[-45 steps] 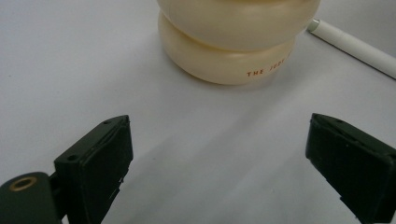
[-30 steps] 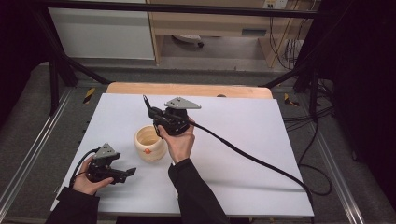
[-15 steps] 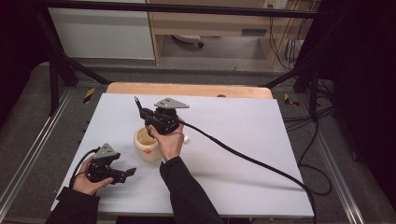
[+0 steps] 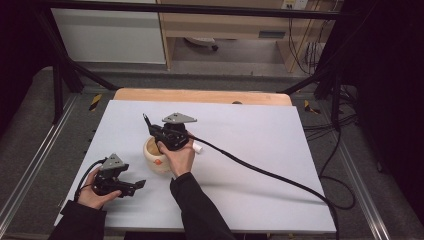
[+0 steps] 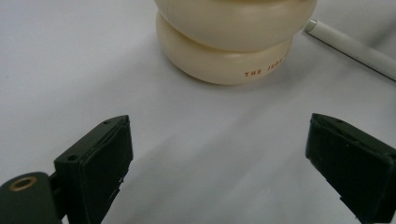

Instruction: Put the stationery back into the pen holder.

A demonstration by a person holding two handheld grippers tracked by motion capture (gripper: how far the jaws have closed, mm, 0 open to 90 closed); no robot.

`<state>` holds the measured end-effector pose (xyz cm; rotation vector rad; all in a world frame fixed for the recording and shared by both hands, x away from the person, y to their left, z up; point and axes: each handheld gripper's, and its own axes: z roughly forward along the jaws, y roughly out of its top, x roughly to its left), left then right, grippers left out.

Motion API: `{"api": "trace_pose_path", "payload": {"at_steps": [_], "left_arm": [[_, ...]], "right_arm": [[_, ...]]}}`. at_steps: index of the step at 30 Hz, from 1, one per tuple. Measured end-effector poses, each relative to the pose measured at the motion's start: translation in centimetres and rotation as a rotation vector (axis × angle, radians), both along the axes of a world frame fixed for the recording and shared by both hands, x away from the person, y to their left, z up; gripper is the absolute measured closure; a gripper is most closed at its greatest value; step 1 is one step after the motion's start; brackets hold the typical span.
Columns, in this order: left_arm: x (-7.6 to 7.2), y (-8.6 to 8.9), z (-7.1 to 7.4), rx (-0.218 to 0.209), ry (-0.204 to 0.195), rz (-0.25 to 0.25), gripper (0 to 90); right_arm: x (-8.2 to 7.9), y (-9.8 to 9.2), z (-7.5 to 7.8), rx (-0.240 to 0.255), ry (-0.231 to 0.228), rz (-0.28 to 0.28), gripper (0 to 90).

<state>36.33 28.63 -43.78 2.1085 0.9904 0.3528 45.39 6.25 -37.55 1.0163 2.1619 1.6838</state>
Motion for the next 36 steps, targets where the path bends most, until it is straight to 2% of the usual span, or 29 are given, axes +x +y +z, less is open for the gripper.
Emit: {"api": "trace_pose_path", "payload": {"at_steps": [4, 9, 19, 21, 26, 31, 32, 34, 36], "left_arm": [[0.0, 0.0, 0.0, 0.000, 0.002, 0.001, 7.5], [0.0, 0.0, 0.0, 0.000, 0.004, -0.001, 7.5], [0.0, -0.1, -0.1, 0.002, 0.003, -0.003, 7.5], [0.0, -0.1, -0.1, 0.002, 0.003, -0.003, 7.5], [0.0, -0.1, -0.1, 0.004, 0.004, -0.004, 7.5], [0.0, -0.1, -0.1, 0.002, 0.003, -0.003, 7.5], [0.0, -0.1, -0.1, 0.002, 0.004, -0.002, 7.5], [0.0, -0.1, -0.1, 0.003, 0.004, -0.003, 7.5], [0.0, -0.1, -0.1, 0.005, 0.004, -0.003, 7.5]], "right_arm": [[-0.2, 0.0, -0.8, -0.022, 0.011, 0.001, 80.0], [-0.3, -0.3, -1.4, -0.025, 0.023, -0.005, 80.0], [-0.9, -0.7, -2.2, -0.060, 0.022, 0.007, 79.6], [-1.0, -0.8, -2.2, -0.053, 0.020, 0.005, 79.5], [-1.2, -1.0, -1.6, -0.061, 0.002, 0.012, 77.6], [-1.6, -1.5, -0.5, -0.068, -0.026, 0.023, 72.1], [-1.9, -2.0, 0.3, -0.083, -0.040, 0.036, 67.0], [-2.0, -2.2, 0.6, -0.093, -0.041, 0.039, 64.4], [-2.2, -2.9, 1.3, -0.118, -0.047, 0.039, 55.2]]}}
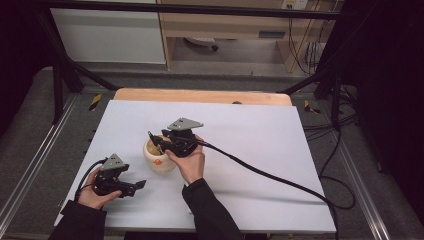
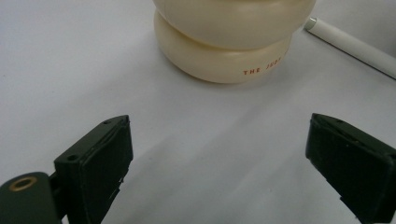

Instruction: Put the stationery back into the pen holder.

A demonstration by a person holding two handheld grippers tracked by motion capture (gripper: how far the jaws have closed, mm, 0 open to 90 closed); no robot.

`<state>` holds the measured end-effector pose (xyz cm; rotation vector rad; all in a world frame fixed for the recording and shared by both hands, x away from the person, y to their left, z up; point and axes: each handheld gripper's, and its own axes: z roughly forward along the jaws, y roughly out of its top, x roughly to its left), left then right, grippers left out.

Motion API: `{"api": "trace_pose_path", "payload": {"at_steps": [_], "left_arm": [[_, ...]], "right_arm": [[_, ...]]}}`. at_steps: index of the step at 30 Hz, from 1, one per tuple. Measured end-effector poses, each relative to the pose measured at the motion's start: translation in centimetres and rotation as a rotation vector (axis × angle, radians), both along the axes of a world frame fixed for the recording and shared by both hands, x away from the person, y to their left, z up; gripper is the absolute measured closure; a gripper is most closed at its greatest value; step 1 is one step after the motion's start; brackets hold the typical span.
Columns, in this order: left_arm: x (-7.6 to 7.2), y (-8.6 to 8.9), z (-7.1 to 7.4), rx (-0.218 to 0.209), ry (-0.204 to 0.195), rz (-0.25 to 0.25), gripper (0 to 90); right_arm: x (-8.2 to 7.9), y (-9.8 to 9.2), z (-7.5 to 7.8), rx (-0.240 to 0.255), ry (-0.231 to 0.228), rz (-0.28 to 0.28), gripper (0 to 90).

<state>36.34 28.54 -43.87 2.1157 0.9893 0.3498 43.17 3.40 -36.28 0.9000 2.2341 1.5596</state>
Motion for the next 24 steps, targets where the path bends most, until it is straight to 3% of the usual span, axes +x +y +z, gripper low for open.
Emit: {"api": "trace_pose_path", "payload": {"at_steps": [4, 9, 14, 24], "left_arm": [[0.0, 0.0, 0.0, 0.000, 0.001, 0.002, 7.5], [0.0, 0.0, 0.0, 0.001, 0.000, 0.002, 7.5], [0.0, 0.0, 0.0, 0.003, 0.004, 0.001, 7.5], [-0.2, -0.6, 0.0, 0.002, 0.015, -0.012, 7.5]], "right_arm": [[-0.6, -1.5, 1.0, -0.063, -0.002, 0.000, 40.3], [-1.6, -3.6, 1.4, -0.102, 0.044, 0.008, 31.4], [-2.4, -5.6, 1.0, -0.119, 0.082, 0.006, 28.6], [-3.1, -9.8, -0.7, -0.142, 0.123, -0.021, 12.5]]}}
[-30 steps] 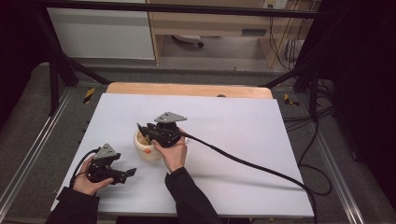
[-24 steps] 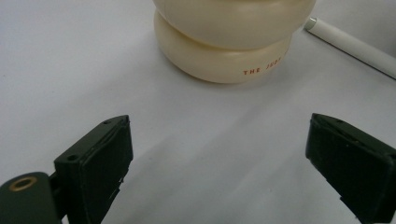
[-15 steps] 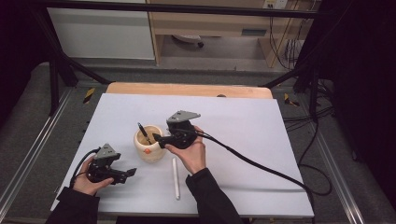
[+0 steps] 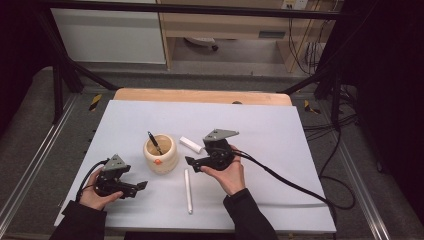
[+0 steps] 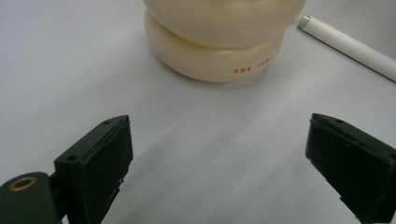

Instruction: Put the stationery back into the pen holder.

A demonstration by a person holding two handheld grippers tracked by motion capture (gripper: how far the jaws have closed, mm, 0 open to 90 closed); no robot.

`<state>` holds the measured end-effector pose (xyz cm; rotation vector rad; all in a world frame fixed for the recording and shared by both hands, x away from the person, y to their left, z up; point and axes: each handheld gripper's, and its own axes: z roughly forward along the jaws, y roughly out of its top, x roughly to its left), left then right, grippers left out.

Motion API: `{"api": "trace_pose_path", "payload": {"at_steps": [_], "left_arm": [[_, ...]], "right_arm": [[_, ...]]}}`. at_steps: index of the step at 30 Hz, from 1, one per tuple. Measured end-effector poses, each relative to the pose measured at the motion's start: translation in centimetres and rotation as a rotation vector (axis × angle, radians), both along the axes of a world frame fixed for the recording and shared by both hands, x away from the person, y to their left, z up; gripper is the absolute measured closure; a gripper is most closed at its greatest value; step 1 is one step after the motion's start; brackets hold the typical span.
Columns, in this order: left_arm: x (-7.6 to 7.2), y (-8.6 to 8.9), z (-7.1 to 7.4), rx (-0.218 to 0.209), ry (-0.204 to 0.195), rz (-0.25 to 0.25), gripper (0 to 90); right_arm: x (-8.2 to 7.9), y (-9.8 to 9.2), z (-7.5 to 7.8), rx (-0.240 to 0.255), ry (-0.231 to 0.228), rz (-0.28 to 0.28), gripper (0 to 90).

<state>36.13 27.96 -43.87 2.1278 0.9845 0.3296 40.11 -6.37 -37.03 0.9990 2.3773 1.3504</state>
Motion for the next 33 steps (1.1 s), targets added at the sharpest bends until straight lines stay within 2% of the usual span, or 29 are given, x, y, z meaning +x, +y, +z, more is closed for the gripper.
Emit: {"api": "trace_pose_path", "payload": {"at_steps": [3, 5, 7, 9, 12, 17, 22, 29, 33], "left_arm": [[0.0, -0.1, -0.1, -0.002, 0.003, 0.005, 7.5], [0.1, 0.0, -0.1, -0.004, 0.004, 0.009, 7.5], [0.1, 0.0, -0.1, -0.005, 0.006, 0.014, 7.5], [0.1, 0.0, -0.1, -0.005, 0.005, 0.014, 7.5], [0.0, 0.1, -0.1, -0.004, 0.004, 0.010, 7.5], [0.1, 0.2, -0.2, -0.003, 0.006, 0.013, 7.5], [0.1, 0.1, -0.2, 0.001, 0.007, 0.012, 7.5], [0.1, 0.1, -0.2, 0.001, 0.007, 0.012, 7.6], [0.1, 0.1, -0.2, 0.002, 0.006, 0.011, 7.6]], "right_arm": [[-0.3, -1.2, -0.5, 0.013, 0.018, -0.009, 12.1], [-0.7, -1.6, -0.9, 0.007, 0.020, -0.001, 15.4], [-1.2, -1.5, -1.2, -0.007, 0.020, 0.026, 23.4], [-1.8, -1.2, -1.5, 0.002, 0.020, 0.064, 34.4], [-2.3, -0.6, -2.2, 0.025, 0.066, 0.108, 46.5], [-3.0, 0.1, -3.4, 0.003, 0.110, 0.147, 62.3], [-3.7, 0.8, -4.8, 0.004, 0.155, 0.191, 77.7], [-3.9, 1.8, -6.5, -0.002, 0.193, 0.222, 89.0], [-3.8, 2.7, -7.2, -0.006, 0.211, 0.237, 90.0]]}}
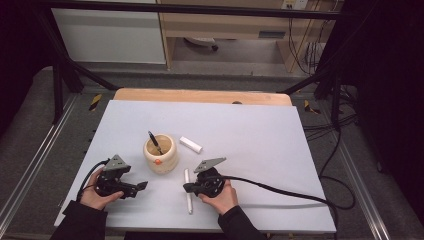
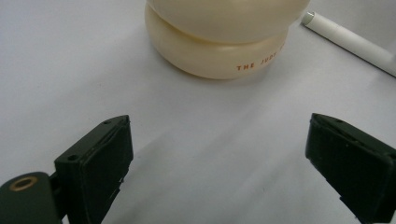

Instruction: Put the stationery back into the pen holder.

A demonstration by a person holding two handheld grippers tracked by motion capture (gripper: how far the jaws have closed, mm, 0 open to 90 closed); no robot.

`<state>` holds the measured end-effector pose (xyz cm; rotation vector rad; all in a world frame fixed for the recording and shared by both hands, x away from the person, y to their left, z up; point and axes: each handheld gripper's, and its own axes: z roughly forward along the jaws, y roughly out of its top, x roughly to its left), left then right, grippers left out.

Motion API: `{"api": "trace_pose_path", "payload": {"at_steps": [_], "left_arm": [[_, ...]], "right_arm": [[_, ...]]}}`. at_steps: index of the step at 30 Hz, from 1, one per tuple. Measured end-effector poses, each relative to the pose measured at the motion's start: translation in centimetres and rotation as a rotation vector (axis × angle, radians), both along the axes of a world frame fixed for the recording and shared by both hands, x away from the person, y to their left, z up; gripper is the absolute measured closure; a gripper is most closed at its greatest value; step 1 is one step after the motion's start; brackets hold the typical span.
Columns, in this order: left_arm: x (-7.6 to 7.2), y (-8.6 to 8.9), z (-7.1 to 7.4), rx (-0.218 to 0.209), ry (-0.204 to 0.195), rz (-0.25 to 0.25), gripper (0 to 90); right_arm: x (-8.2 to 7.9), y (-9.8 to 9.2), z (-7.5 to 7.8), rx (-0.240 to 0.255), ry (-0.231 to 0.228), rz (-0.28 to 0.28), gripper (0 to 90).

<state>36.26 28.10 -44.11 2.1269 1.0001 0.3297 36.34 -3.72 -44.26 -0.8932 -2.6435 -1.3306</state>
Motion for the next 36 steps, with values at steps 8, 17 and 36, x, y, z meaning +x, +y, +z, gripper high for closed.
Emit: {"api": "trace_pose_path", "payload": {"at_steps": [8, 17, 36], "left_arm": [[0.0, 0.1, 0.0, 0.001, 0.001, -0.001, 7.6], [0.0, 0.0, 0.0, 0.001, 0.000, -0.001, 7.6], [0.0, 0.1, 0.0, 0.001, 0.000, -0.001, 7.7]], "right_arm": [[0.2, 0.4, -0.9, -0.017, 0.011, 0.000, 90.0], [0.4, 0.1, -0.6, -0.032, -0.001, -0.003, 90.0], [0.8, -1.1, -0.7, -0.061, 0.011, -0.042, 90.0]]}}
